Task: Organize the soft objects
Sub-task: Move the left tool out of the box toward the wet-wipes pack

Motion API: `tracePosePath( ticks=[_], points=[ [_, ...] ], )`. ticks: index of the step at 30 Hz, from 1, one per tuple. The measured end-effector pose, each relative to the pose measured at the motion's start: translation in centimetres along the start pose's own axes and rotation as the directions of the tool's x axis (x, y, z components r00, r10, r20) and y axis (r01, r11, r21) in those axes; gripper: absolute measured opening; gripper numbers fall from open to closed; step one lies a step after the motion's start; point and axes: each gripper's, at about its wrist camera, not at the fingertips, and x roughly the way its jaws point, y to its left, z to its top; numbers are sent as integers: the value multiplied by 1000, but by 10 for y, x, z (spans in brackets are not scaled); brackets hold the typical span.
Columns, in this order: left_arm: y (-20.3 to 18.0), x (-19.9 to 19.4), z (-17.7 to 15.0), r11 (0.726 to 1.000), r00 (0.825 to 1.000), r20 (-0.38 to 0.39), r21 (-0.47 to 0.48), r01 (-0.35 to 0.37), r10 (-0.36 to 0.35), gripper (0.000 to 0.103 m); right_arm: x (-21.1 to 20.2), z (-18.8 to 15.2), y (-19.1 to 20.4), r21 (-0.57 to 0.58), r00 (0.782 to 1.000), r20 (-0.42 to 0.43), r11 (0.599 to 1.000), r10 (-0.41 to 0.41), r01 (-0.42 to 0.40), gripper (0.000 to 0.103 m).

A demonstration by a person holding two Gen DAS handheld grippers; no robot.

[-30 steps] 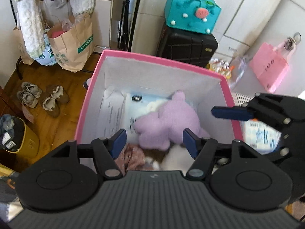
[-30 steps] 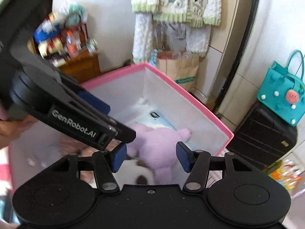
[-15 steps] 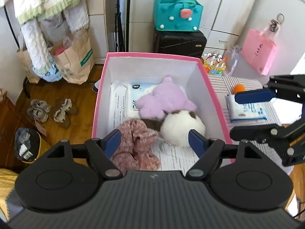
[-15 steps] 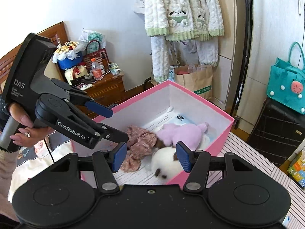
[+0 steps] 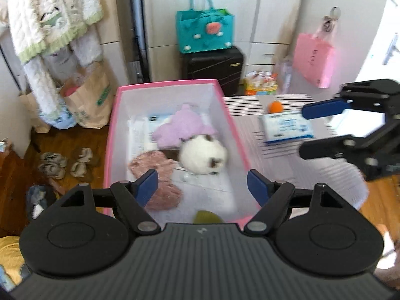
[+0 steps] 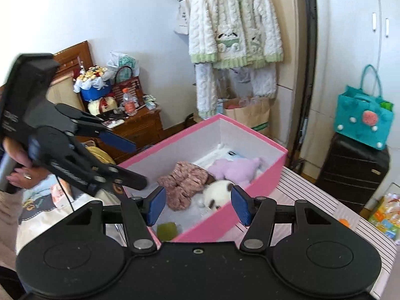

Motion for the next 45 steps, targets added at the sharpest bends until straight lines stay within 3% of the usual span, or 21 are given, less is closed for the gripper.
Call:
tracePosePath(
  ticks=[2,7,13,24,31,36,45],
  points=[
    [-7,-10,-6,999,999,-4,-2,42,-42,78,-8,-8,1,4,1000,-1,1000,-15,15,63],
    [-34,-28,-23,998,999,22,67,22,-23,78,-32,-24,6,-1,999,12,999,-42,42,63],
    [-66,-40,-44,989,997,28,134,64,-68,84,-57,-43,17,-27,997,38,997,-67,68,63],
    [-105,-31,-77,968,992,-14,221,122,-122,85,-91,-96,35,-50,992,50,992,-115,118,65],
    [-116,-18,-85,962,988,60,245,121,-140,85,-100,-129,28,11,988,47,989,-150,150,69],
    [-121,-2,-83,958,974,91,222,183,-207,85,-104,-146,19,79,971,78,972,-226,220,71],
    [-139,33,-72,968,946,238,175,181,-220,85,-91,-158,-18,147,938,147,944,-315,294,79]
  ],
)
